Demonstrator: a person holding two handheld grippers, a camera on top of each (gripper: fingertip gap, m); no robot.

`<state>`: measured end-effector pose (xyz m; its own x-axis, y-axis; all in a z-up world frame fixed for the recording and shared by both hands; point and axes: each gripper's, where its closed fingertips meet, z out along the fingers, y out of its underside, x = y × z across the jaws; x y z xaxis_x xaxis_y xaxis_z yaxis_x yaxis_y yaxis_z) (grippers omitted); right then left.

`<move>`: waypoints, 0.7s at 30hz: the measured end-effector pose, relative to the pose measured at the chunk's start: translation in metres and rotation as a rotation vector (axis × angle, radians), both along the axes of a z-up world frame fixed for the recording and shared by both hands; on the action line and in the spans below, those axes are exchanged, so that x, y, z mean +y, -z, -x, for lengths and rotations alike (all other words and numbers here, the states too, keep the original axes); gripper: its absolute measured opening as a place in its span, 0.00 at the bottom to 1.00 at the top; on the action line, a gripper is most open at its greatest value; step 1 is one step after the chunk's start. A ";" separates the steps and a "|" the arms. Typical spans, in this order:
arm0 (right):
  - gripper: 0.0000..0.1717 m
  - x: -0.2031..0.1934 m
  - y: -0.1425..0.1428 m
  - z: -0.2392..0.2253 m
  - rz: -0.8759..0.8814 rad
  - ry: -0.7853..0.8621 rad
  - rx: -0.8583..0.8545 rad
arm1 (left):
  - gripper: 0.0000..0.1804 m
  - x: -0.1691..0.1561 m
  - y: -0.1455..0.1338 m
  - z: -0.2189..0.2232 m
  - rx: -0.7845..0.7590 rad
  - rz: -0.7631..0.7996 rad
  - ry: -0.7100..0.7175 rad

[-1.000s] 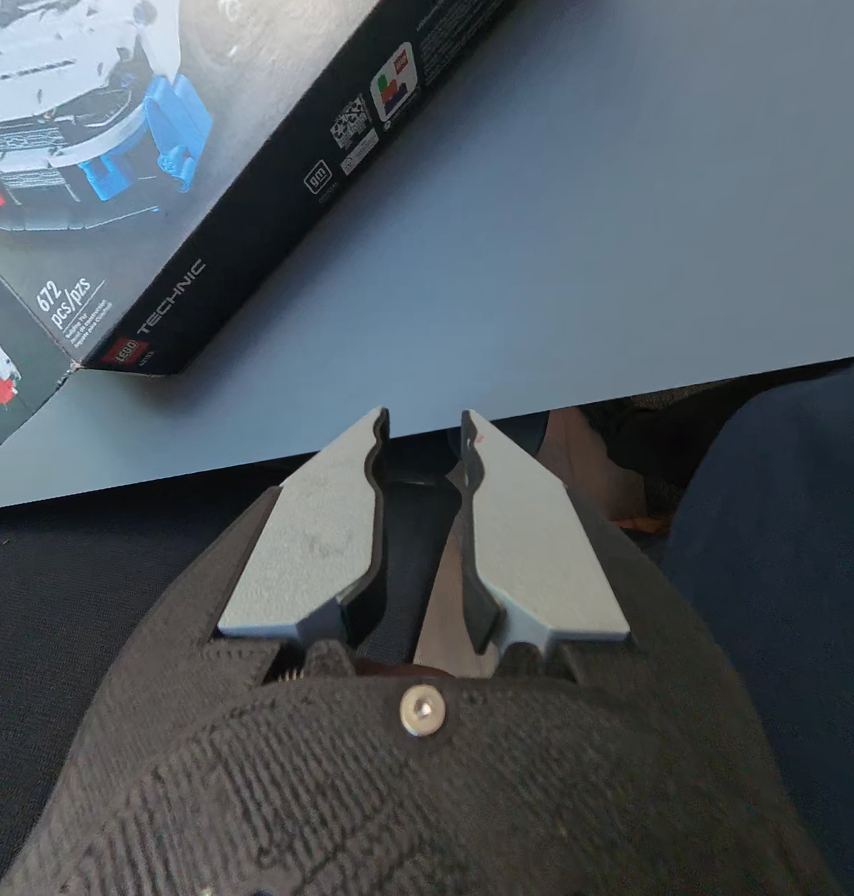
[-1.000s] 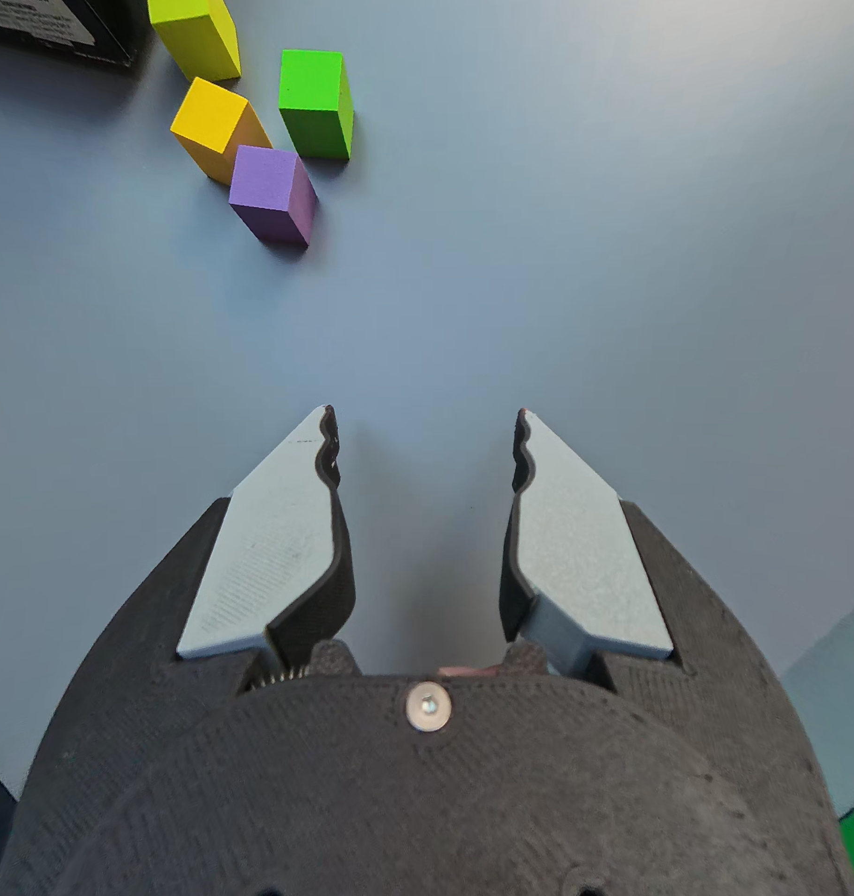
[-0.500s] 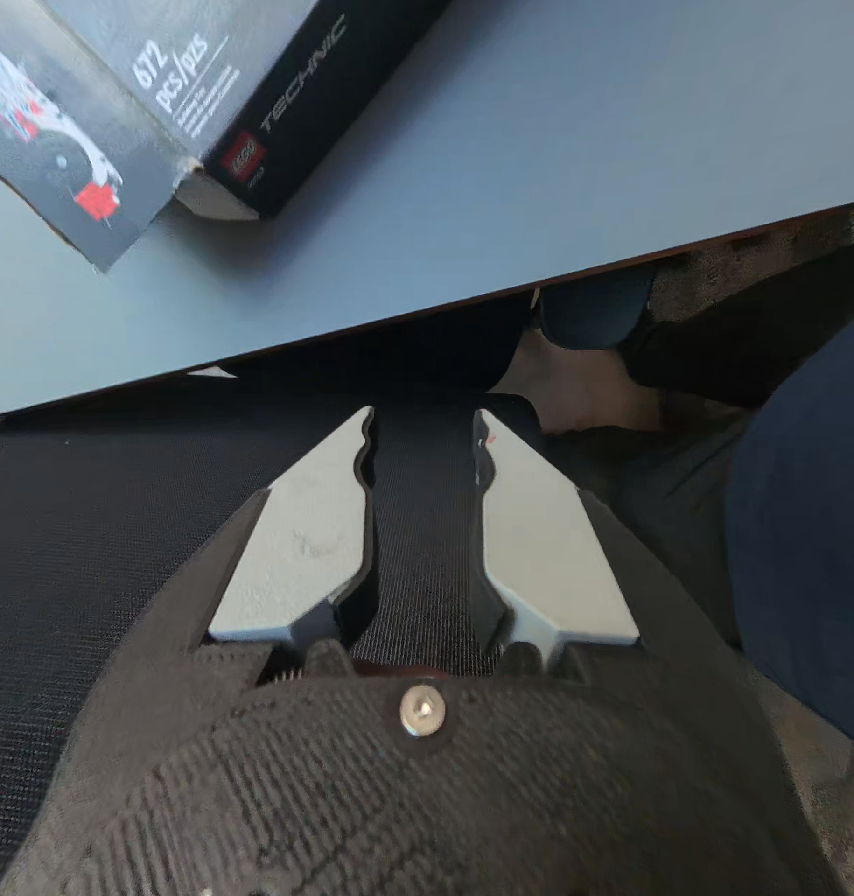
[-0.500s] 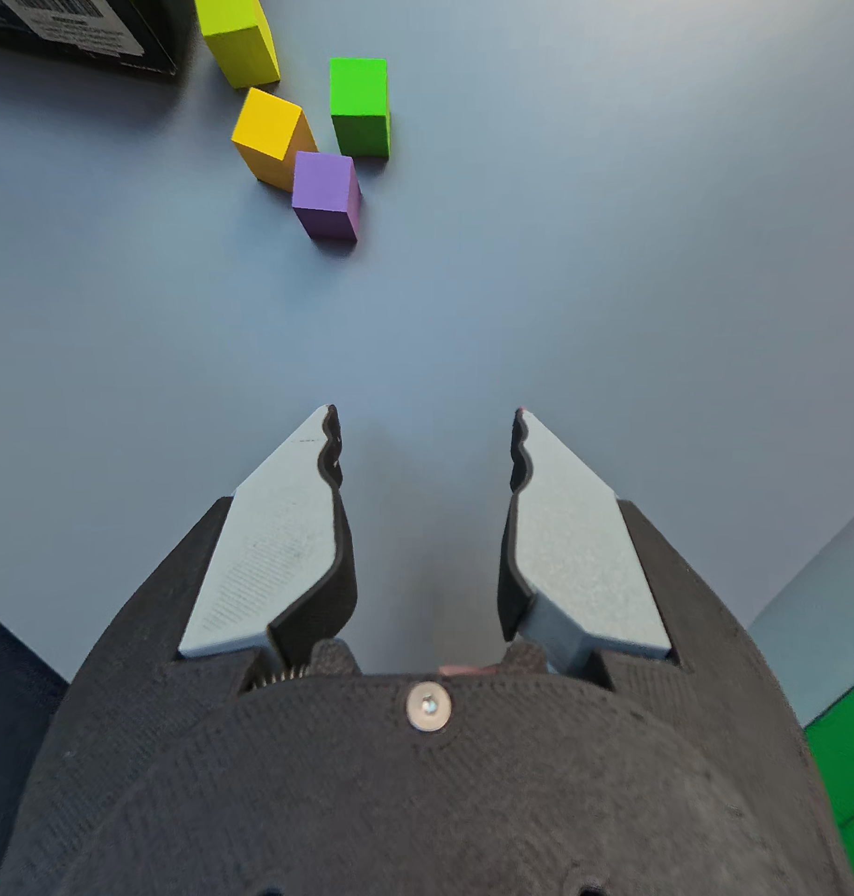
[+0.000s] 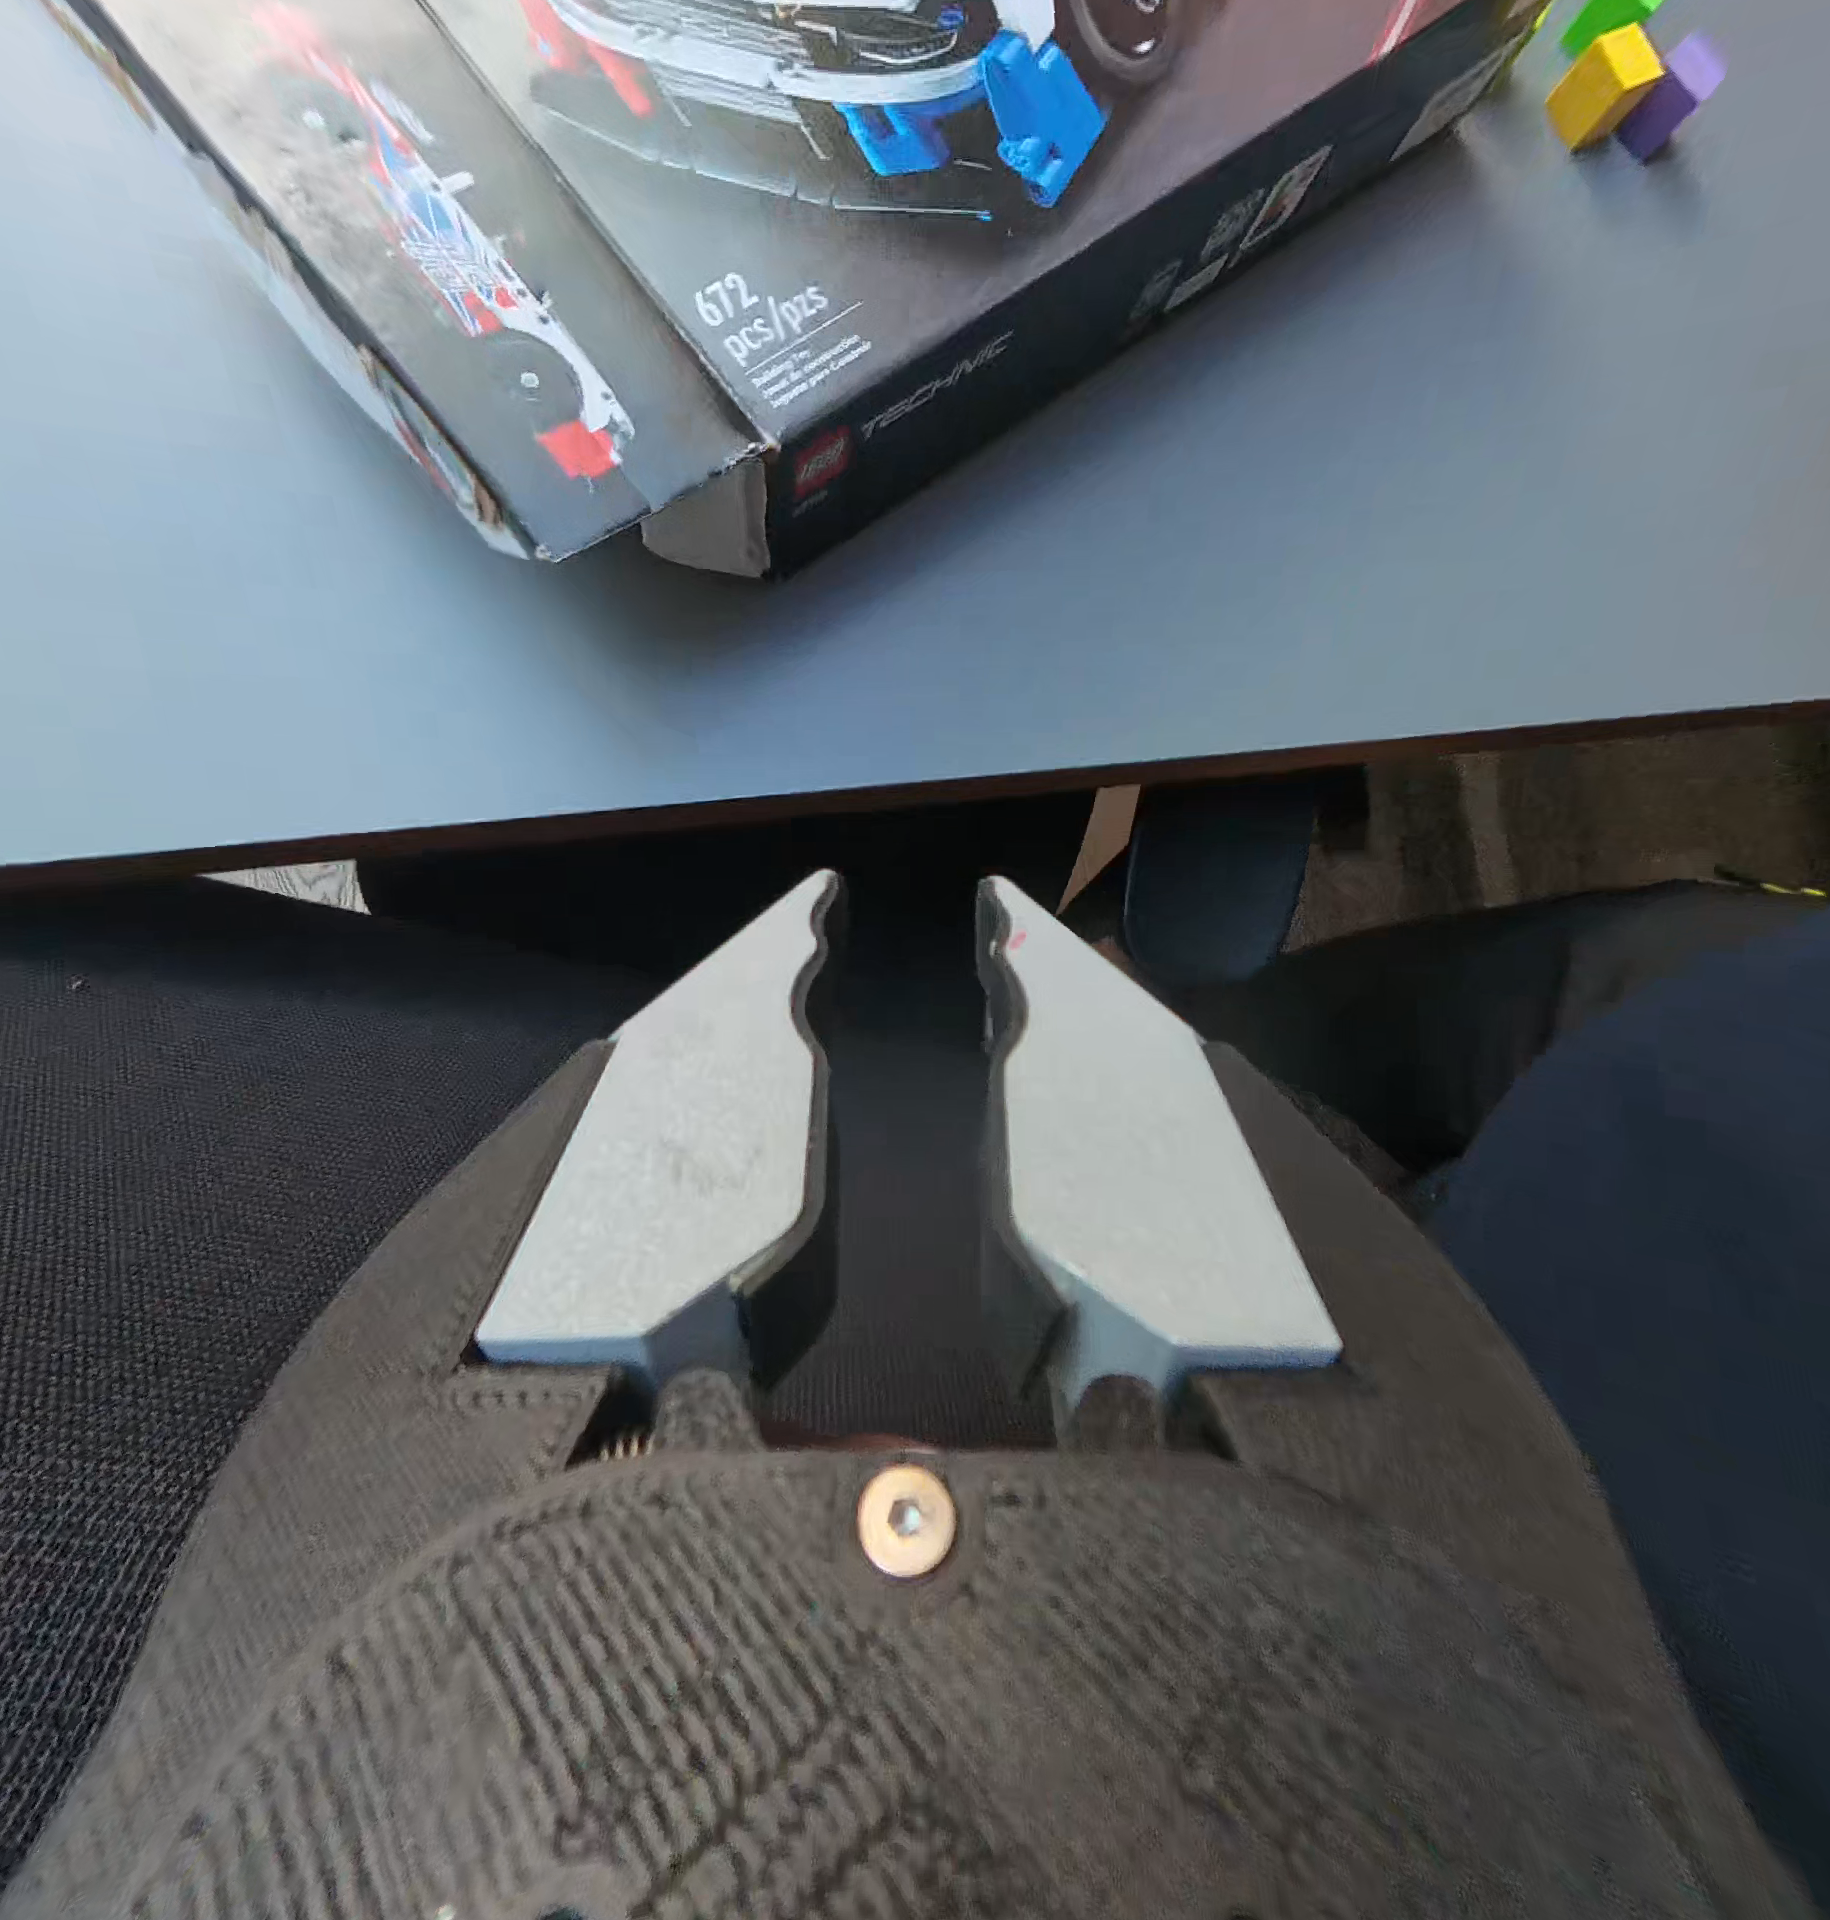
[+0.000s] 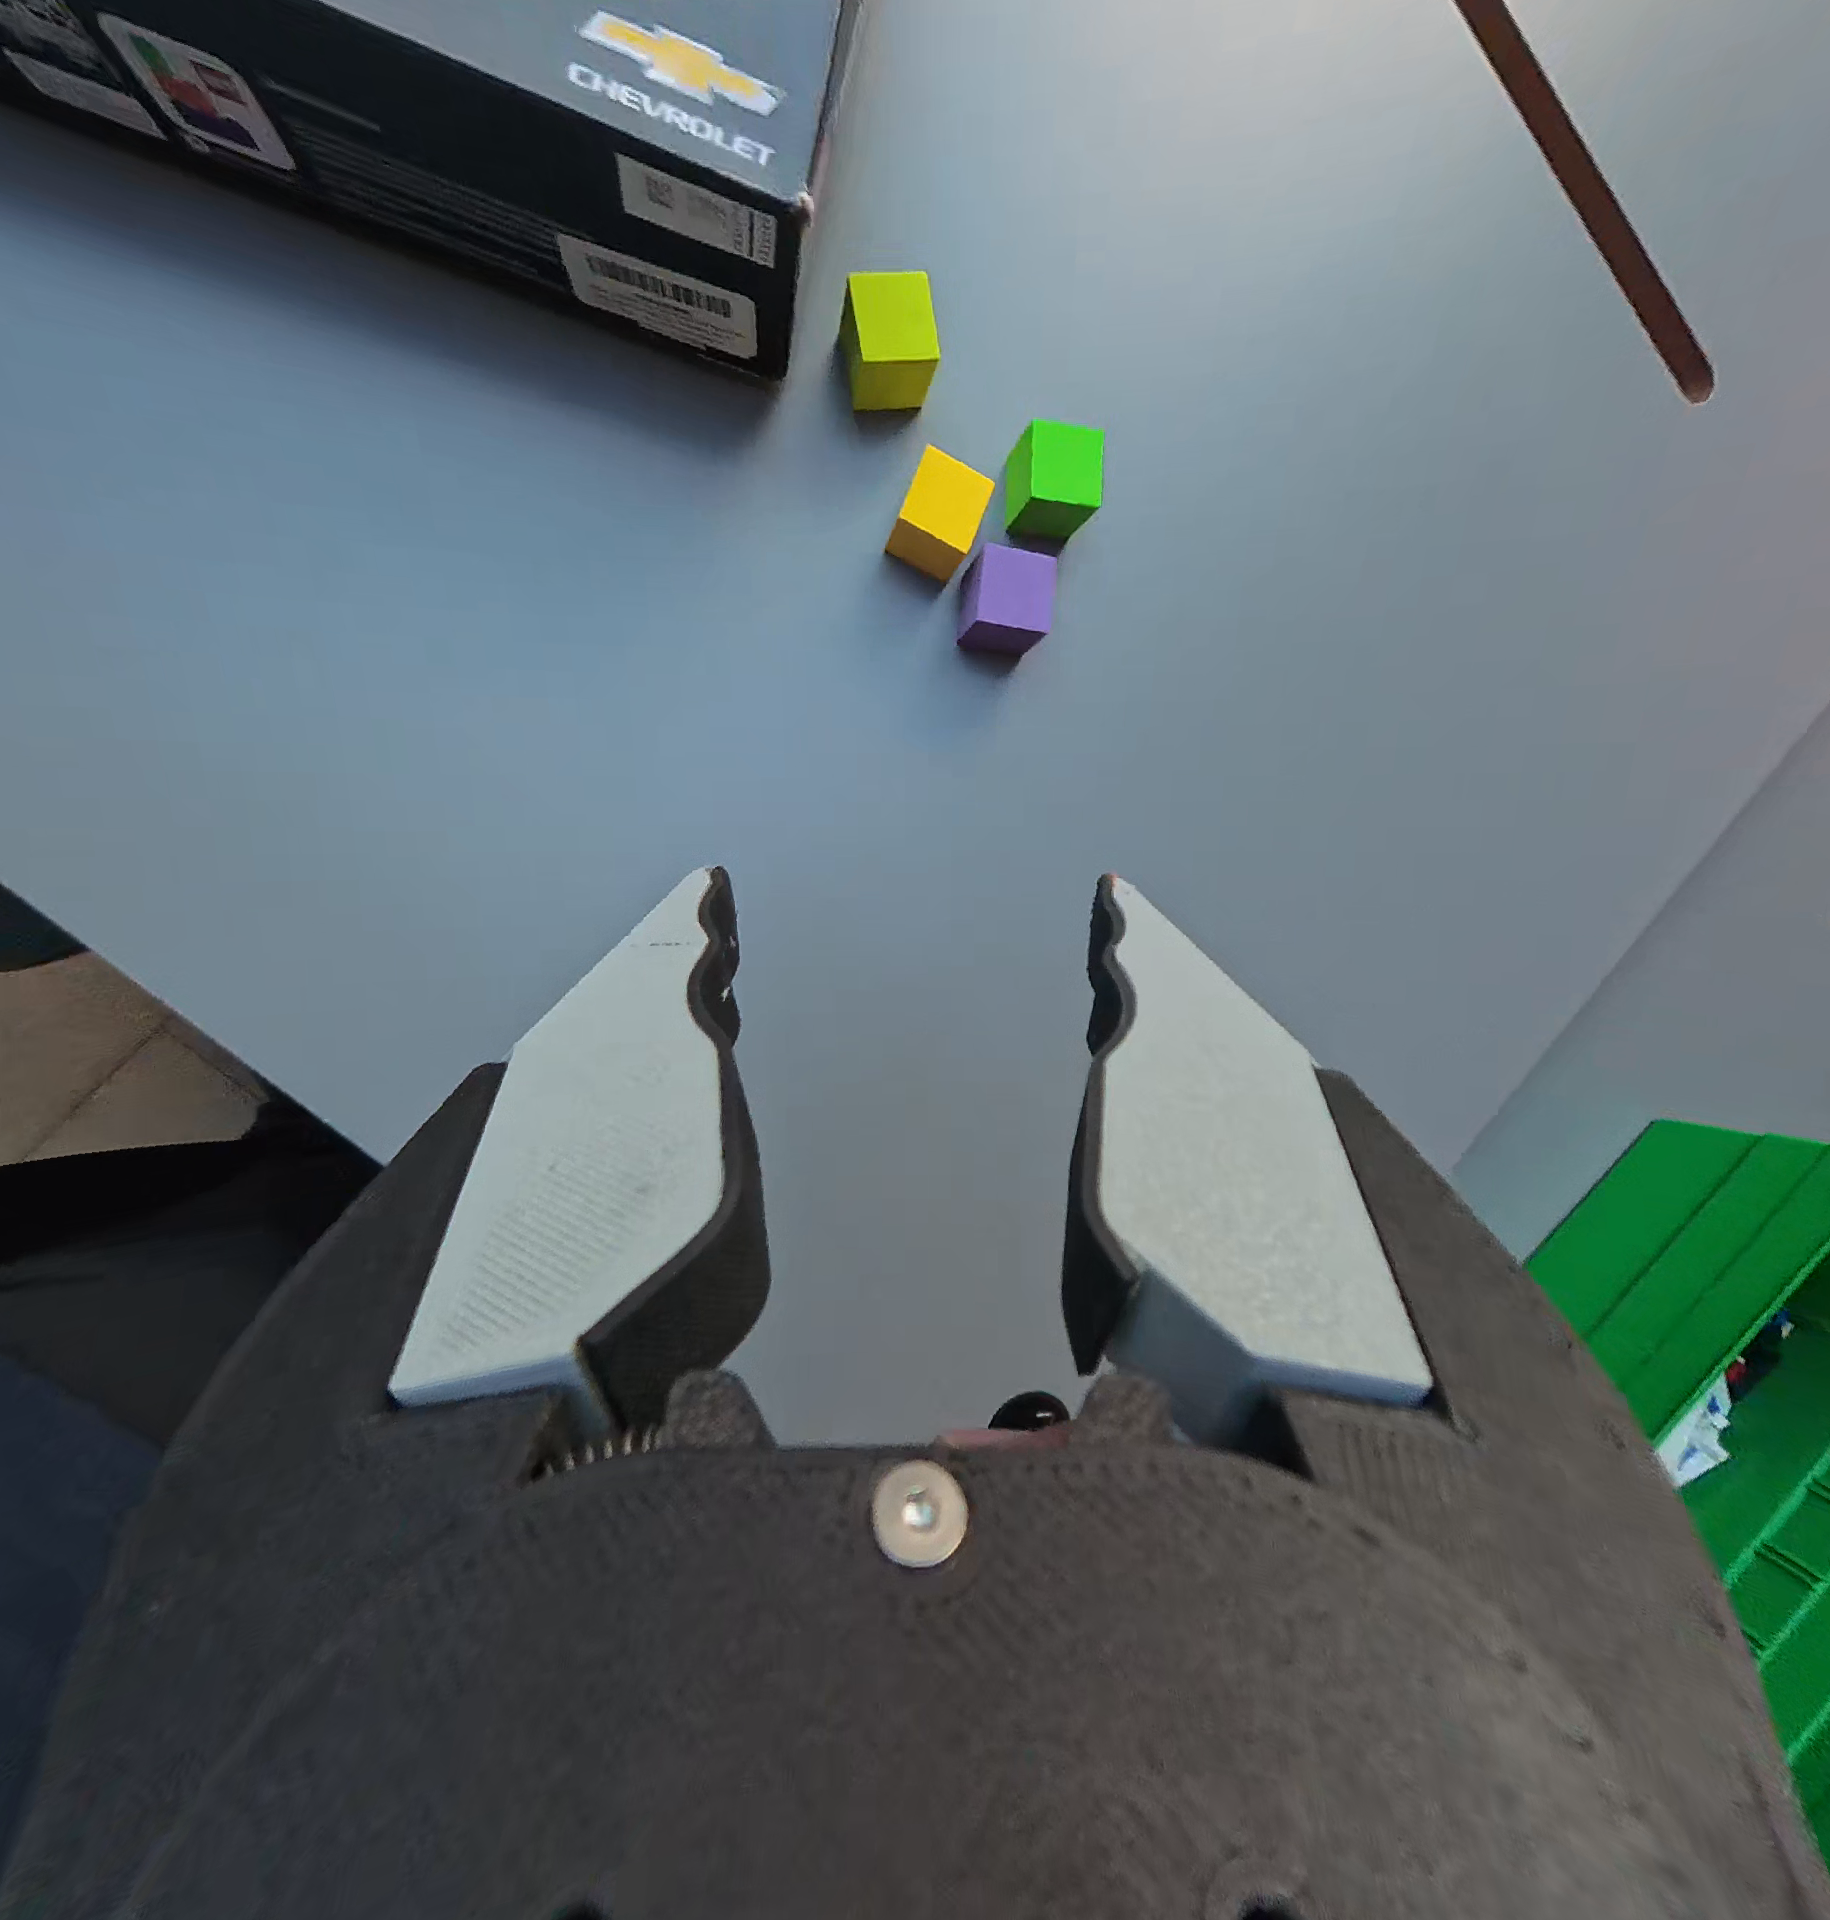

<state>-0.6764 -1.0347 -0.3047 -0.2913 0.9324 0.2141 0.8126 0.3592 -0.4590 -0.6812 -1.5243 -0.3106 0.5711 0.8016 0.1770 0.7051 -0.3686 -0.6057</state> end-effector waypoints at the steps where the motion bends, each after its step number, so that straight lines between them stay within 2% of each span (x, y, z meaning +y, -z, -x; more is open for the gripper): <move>1: 0.39 -0.005 -0.005 -0.001 -0.009 -0.002 0.004 | 0.13 -0.007 -0.003 0.000 0.014 -0.008 0.001; 4: 0.39 -0.015 -0.015 -0.007 -0.030 0.000 0.007 | 0.12 -0.039 -0.007 -0.004 0.011 -0.041 -0.040; 6: 0.38 -0.021 -0.019 -0.011 -0.039 0.002 0.006 | 0.13 -0.063 -0.005 -0.007 -0.007 -0.015 -0.062; 8: 0.38 -0.024 -0.023 -0.013 -0.060 -0.004 0.005 | 0.11 -0.082 -0.001 -0.016 -0.001 0.049 -0.046; 11: 0.38 -0.028 -0.031 -0.013 -0.091 -0.016 0.010 | 0.11 -0.107 0.010 -0.042 -0.057 0.113 -0.039; 16: 0.38 -0.032 -0.035 -0.008 -0.125 -0.027 0.007 | 0.11 -0.150 0.004 -0.083 -0.067 0.068 -0.098; 21: 0.38 -0.026 -0.026 0.002 -0.126 0.004 -0.011 | 0.14 -0.188 -0.002 -0.135 -0.034 0.069 -0.102</move>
